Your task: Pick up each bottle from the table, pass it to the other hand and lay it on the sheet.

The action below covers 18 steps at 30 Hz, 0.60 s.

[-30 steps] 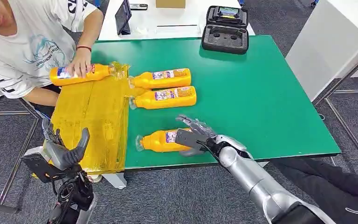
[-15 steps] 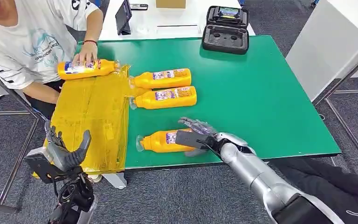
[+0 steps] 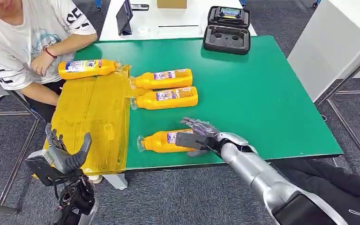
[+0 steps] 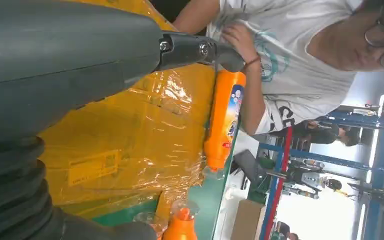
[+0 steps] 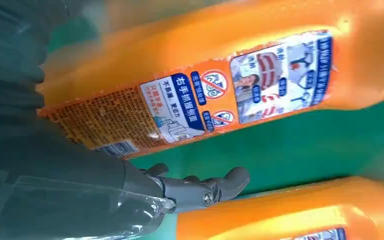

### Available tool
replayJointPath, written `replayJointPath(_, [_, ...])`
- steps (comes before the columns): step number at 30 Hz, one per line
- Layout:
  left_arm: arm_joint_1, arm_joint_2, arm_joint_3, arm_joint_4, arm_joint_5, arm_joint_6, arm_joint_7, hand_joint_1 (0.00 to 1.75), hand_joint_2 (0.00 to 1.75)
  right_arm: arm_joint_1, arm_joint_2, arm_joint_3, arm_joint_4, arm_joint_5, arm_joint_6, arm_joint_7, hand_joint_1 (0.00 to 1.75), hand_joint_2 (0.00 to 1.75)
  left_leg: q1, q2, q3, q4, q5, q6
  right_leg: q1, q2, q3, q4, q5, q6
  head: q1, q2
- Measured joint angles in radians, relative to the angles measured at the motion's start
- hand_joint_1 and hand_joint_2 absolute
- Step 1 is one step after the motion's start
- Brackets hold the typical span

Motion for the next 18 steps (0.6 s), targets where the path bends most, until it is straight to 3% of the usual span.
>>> replayJointPath(12, [0.000, 0.000, 0.000, 0.000, 0.002, 0.000, 0.000, 0.00, 1.75, -0.010, -0.003, 0.010, 0.016, 0.010, 0.000, 0.004, 0.00, 1.75, 0.000, 0.000, 0.000, 0.000, 0.000, 0.000, 0.000, 0.000, 0.000, 0.000, 0.000, 0.000, 0.000, 0.000])
replayJointPath(13, [0.000, 0.000, 0.000, 0.000, 0.002, 0.000, 0.000, 0.00, 1.75, -0.010, -0.004, 0.010, 0.017, 0.010, 0.000, 0.004, 0.19, 1.75, 0.000, 0.000, 0.000, 0.000, 0.000, 0.000, 0.000, 0.000, 0.000, 0.000, 0.000, 0.000, 0.000, 0.000])
replayJointPath(14, [0.000, 0.000, 0.000, 0.000, 0.003, 0.000, 0.000, 0.00, 1.75, -0.010, -0.005, 0.010, 0.019, 0.010, 0.000, 0.005, 1.38, 1.75, 0.000, 0.000, 0.000, 0.000, 0.000, 0.000, 0.000, 0.000, 0.000, 0.000, 0.000, 0.000, 0.000, 0.000])
replayJointPath(16, [0.000, 0.000, 0.000, 0.000, 0.003, 0.000, 0.000, 0.00, 1.75, -0.010, -0.007, 0.011, 0.022, 0.010, 0.000, 0.006, 1.64, 1.75, 0.000, 0.000, 0.000, 0.000, 0.000, 0.000, 0.000, 0.000, 0.000, 0.000, 0.000, 0.000, 0.000, 0.000])
replayJointPath(18, [0.000, 0.000, 0.000, 0.000, 0.003, -0.001, 0.000, 0.00, 1.75, -0.010, -0.008, 0.015, 0.024, 0.016, -0.004, 0.009, 1.71, 1.75, 0.000, 0.001, 0.001, 0.000, 0.000, 0.000, 0.000, 0.000, 0.000, 0.000, 0.000, 0.000, 0.000, 0.000])
